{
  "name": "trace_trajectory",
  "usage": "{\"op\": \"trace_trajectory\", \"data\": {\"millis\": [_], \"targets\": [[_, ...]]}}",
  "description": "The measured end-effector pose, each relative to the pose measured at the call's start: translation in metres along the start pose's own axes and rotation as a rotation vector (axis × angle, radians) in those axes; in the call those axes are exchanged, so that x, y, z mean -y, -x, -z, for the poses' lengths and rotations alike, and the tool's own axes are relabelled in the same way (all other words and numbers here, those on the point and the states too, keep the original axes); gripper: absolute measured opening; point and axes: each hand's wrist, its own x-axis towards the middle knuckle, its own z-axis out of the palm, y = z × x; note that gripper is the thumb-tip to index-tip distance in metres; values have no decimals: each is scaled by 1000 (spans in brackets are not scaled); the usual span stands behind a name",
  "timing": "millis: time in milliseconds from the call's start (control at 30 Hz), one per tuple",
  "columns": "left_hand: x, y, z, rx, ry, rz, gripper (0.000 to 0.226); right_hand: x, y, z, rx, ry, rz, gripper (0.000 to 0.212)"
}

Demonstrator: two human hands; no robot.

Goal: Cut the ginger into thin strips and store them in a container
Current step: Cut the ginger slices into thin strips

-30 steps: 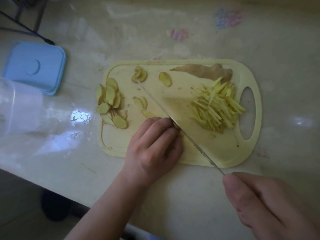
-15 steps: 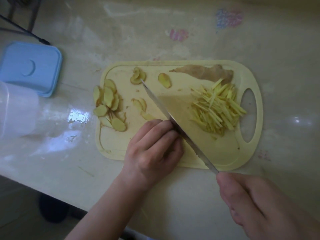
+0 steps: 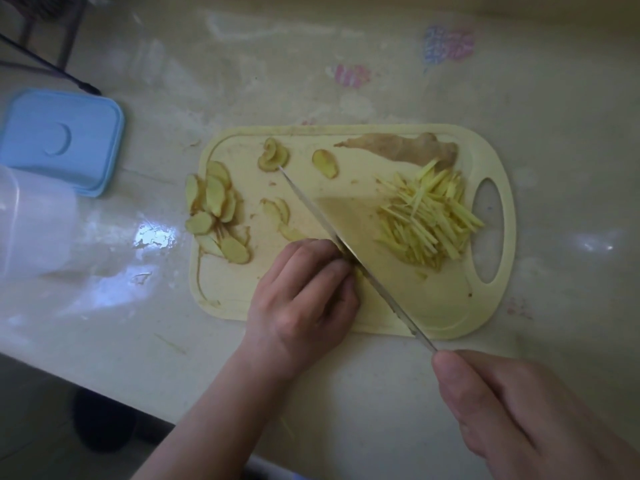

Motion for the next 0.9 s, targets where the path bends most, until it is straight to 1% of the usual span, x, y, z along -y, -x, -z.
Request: {"op": "trace_trajectory", "data": {"millis": [133,300,333,433,467,533,567,600,633,667,733,767,800,833,867,900], "targets": [[0,0,0,-11,-4,-7,5,5,-1,1,28,4,1,97],[-1,-1,1,-18,3,0,5,2,-6,-1,48,-4,-12,103],[-1,-1,1,-18,8,-2,4,1,-8,-2,56,-33,-18,101],[0,-1,1,-12,8,-9,3,7,-12,-1,47,-90,-24,87],[0,-1,1,-14,4,-4,3,8,-11,-1,35,-80,-22,89],[-1,0,0,-25,-2,8,3,12,-6,-1,-14,-43,-18,98],[-1,0,0,-31,-7,12,2,13,-2,-2,-65,-19,3,98],[-1,0,0,-35,-11,15,2,12,1,-3,-110,-8,50,95],[0,1,0,-38,-12,17,2,12,5,-5,-133,-10,107,88],[0,1,0,-42,-12,19,2,12,7,-7,-193,13,147,79],[0,1,1,-46,-11,17,3,11,9,-14,-290,64,182,64],[0,1,1,-47,-11,16,3,13,8,-15,-293,89,198,62],[0,1,1,-46,-11,15,3,17,6,-14,-282,78,193,66],[0,0,1,-44,-10,14,4,20,4,-12,-239,36,164,75],[0,0,1,-42,-7,12,4,19,6,-12,-230,38,139,84],[0,0,1,-39,-1,11,5,19,8,-12,-242,70,138,87]]}}
